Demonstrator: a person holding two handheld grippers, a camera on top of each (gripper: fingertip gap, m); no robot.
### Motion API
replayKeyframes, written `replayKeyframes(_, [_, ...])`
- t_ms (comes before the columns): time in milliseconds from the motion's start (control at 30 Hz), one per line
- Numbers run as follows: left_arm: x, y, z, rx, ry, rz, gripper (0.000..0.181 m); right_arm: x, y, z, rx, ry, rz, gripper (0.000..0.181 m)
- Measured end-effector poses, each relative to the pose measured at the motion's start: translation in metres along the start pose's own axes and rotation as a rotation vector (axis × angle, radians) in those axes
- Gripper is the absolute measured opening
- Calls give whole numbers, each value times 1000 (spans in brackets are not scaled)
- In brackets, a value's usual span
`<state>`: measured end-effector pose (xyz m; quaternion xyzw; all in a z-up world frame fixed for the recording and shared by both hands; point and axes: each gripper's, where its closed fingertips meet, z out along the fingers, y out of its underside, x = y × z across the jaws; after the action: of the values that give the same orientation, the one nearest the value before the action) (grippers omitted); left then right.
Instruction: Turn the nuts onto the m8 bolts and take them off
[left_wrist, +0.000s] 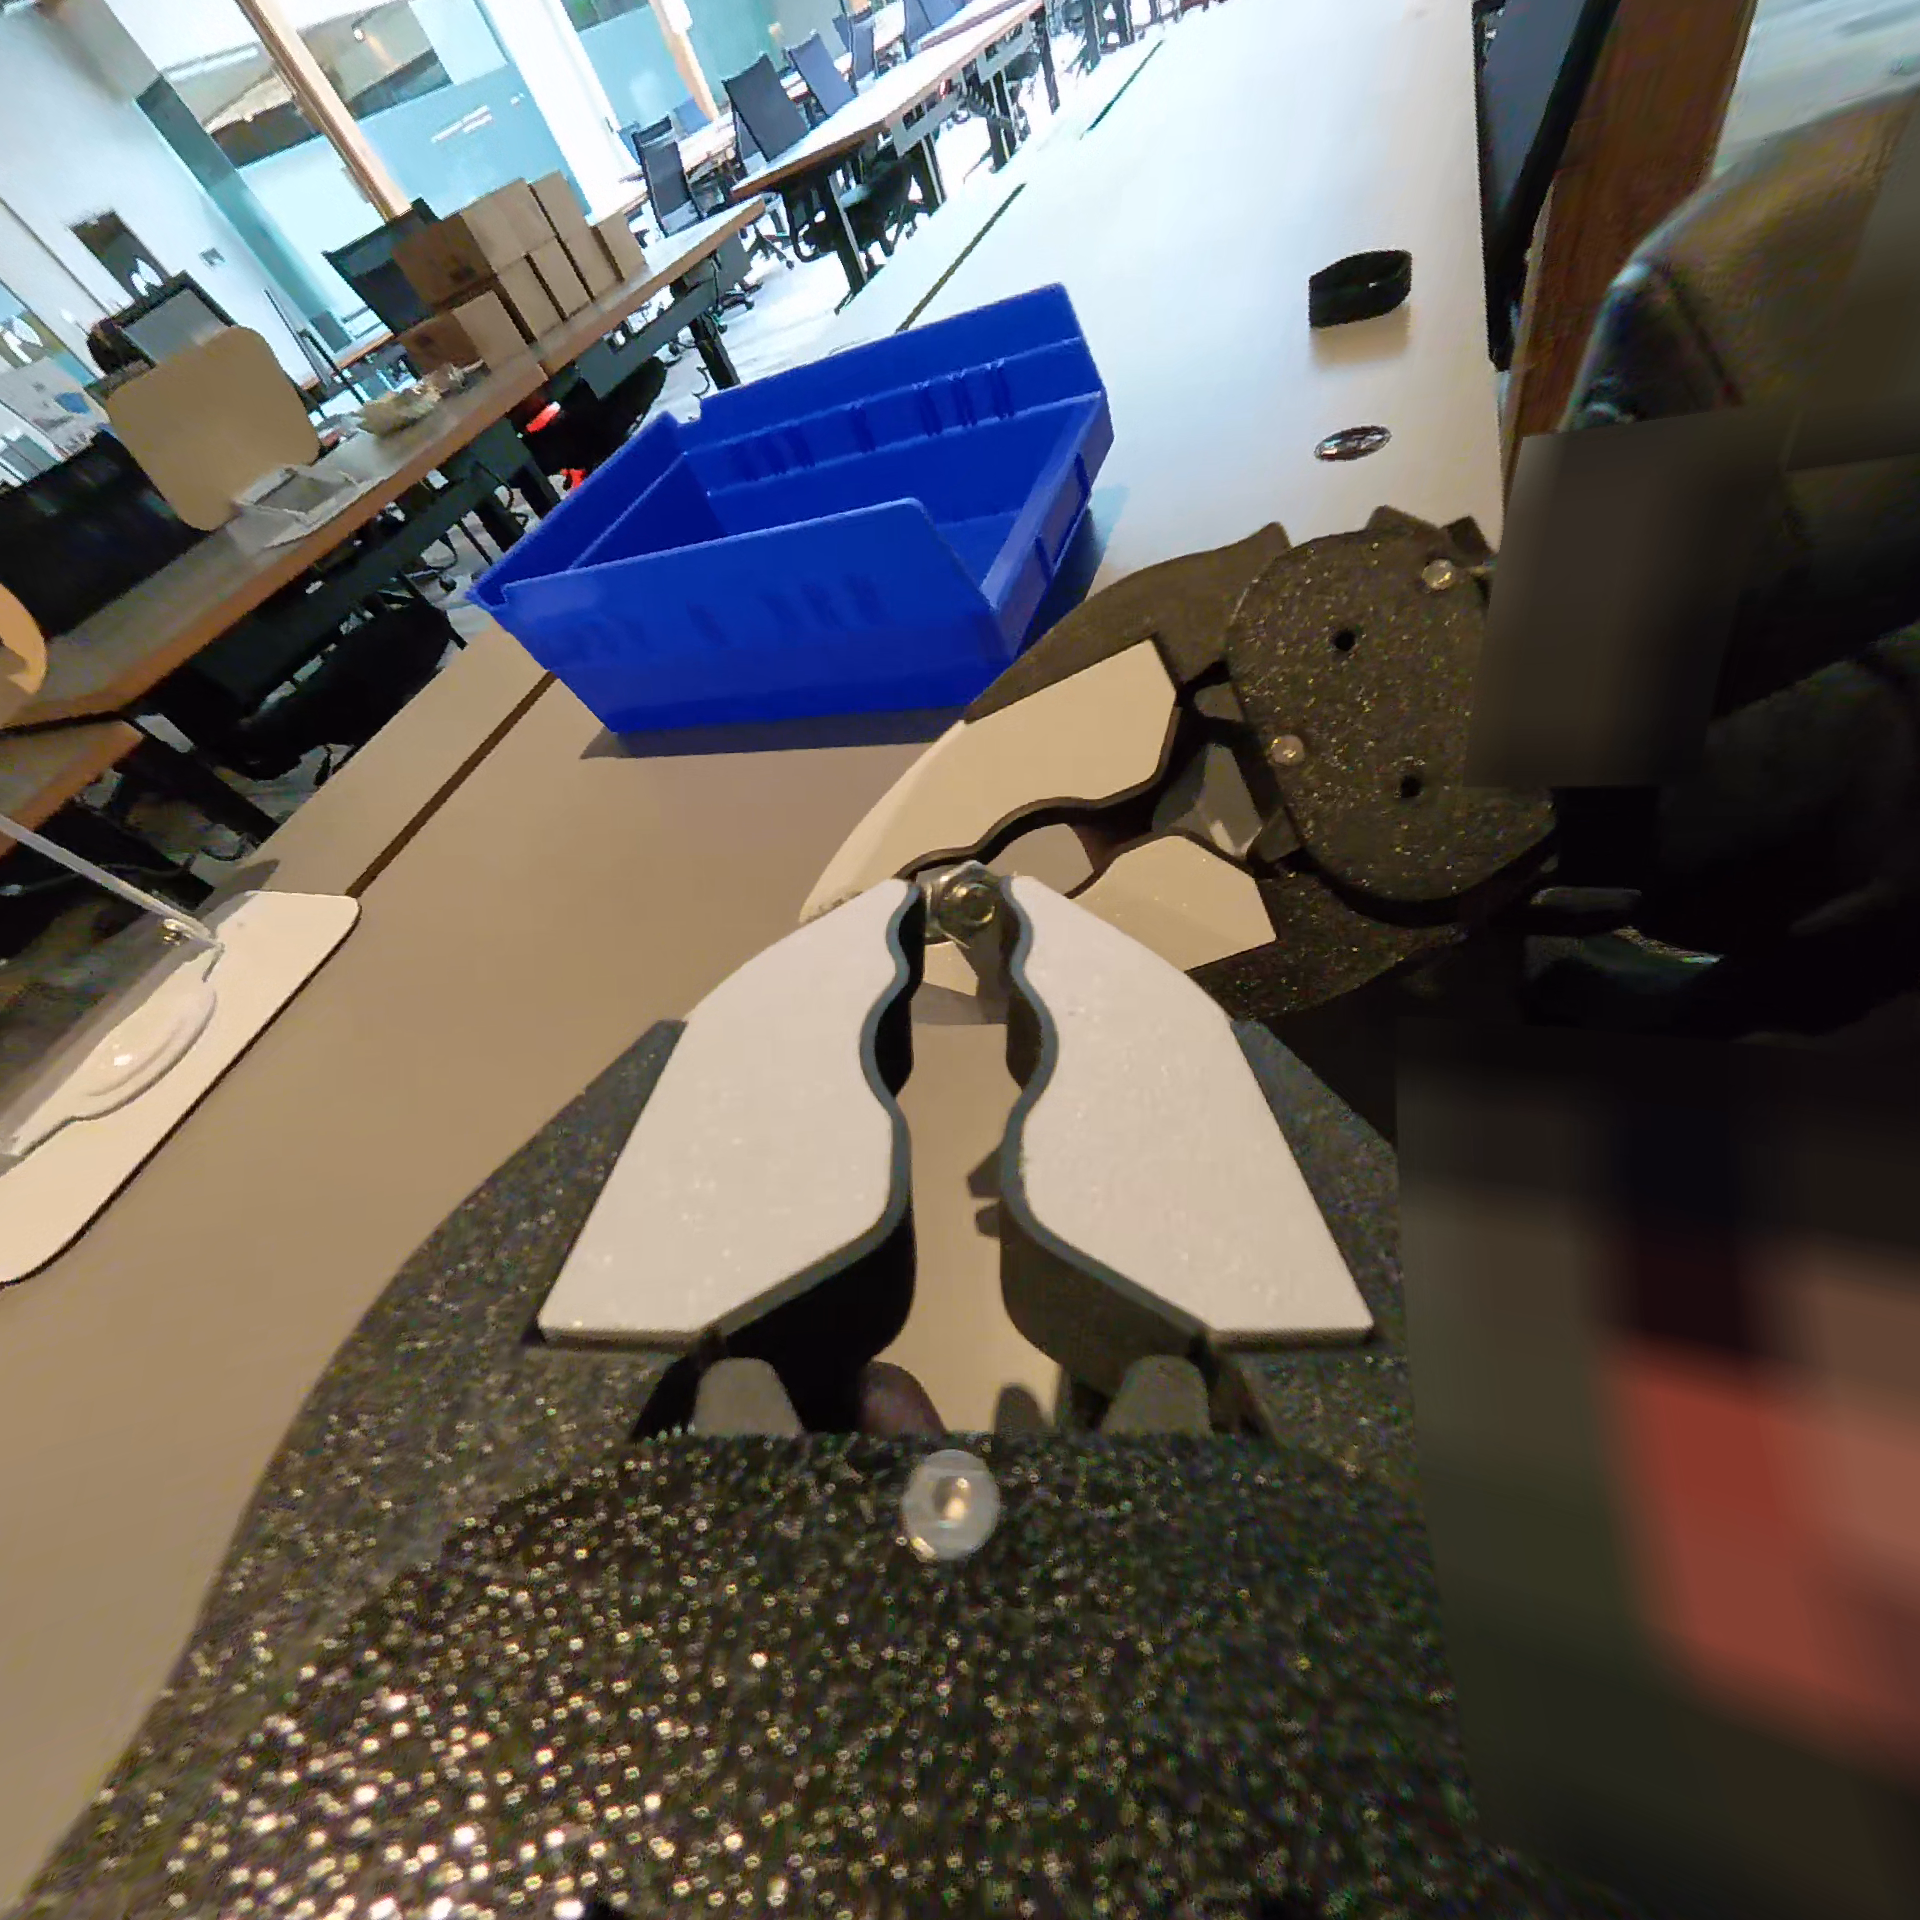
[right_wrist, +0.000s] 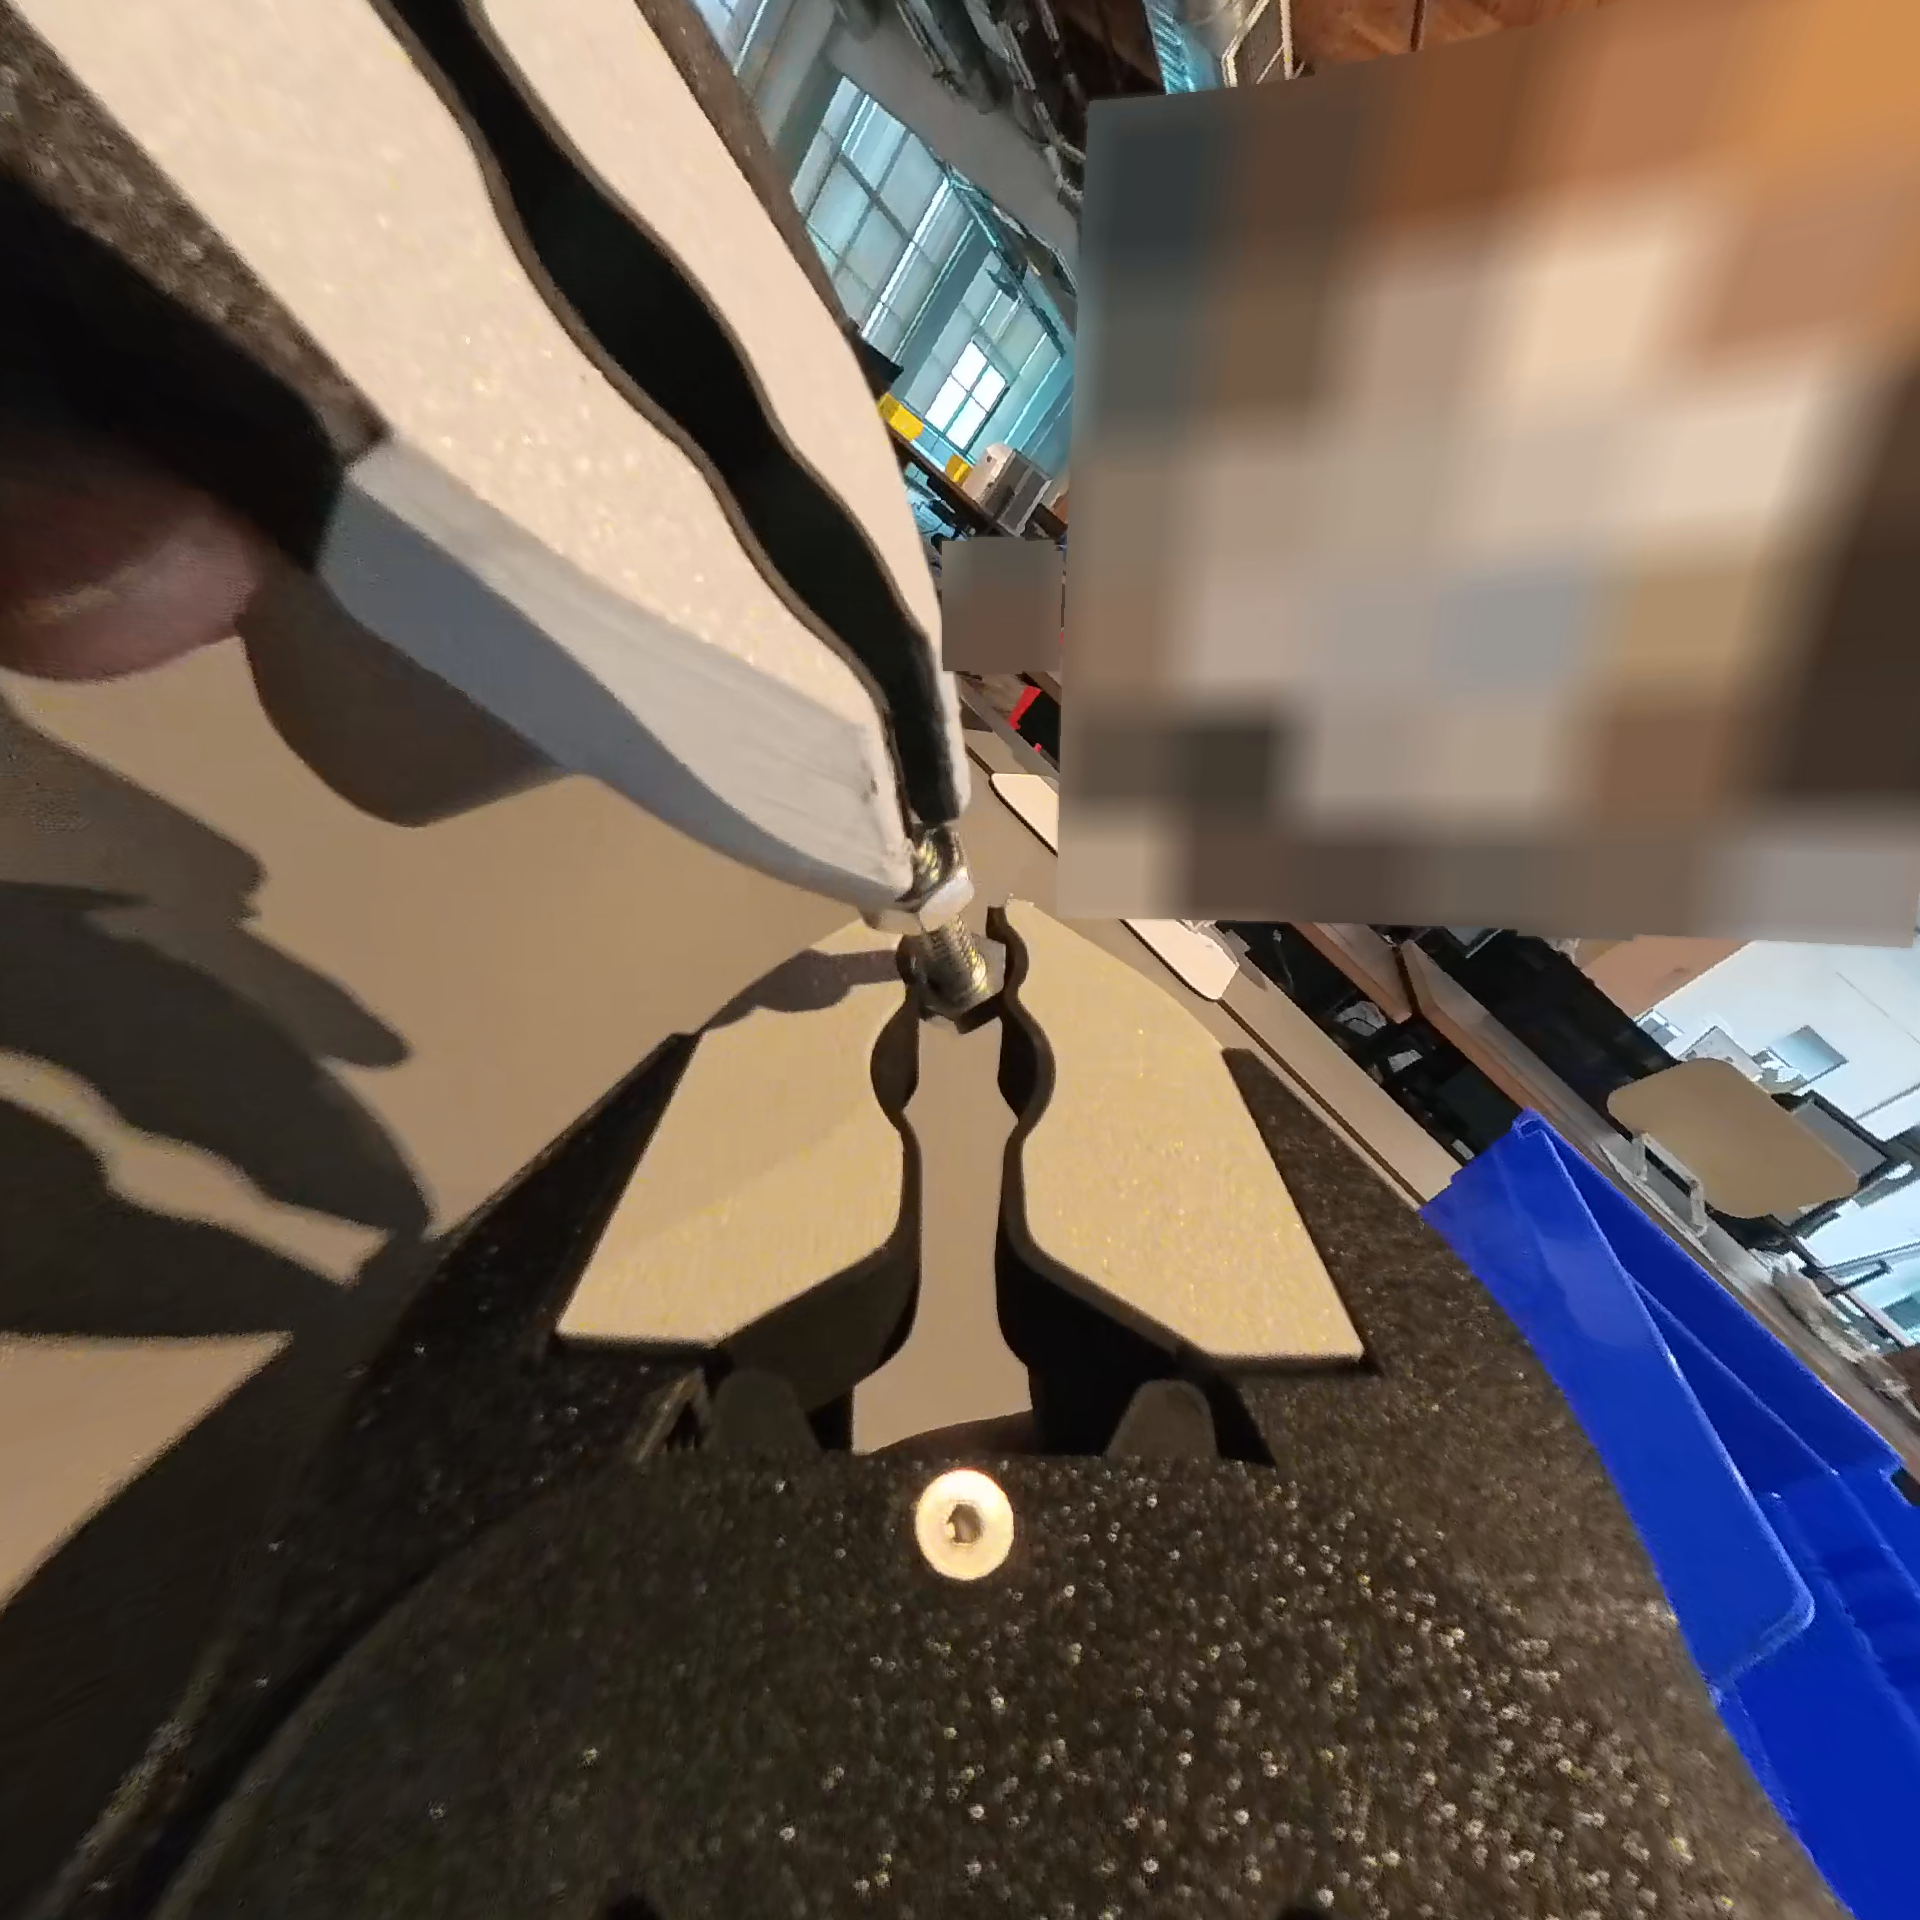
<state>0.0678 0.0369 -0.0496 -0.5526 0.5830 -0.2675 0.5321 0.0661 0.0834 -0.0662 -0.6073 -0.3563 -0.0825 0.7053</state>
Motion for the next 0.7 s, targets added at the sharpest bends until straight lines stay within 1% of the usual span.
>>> replayKeyframes(300, [-2, 0, 1, -8, -21, -30, 14, 1, 2, 0, -9, 5, 0, 10])
replayKeyframes(500, [4, -3, -3, -65, -53, 54, 20, 1, 4, 2, -37, 27, -44, 10])
replayKeyframes(633, [0, 4, 0, -144, -149, 145, 25, 1, 4, 2, -38, 33, -52, 10])
replayKeyframes(700, [1, 5, 2, -150, -160, 159, 24, 1, 4, 1, -38, 33, -51, 10])
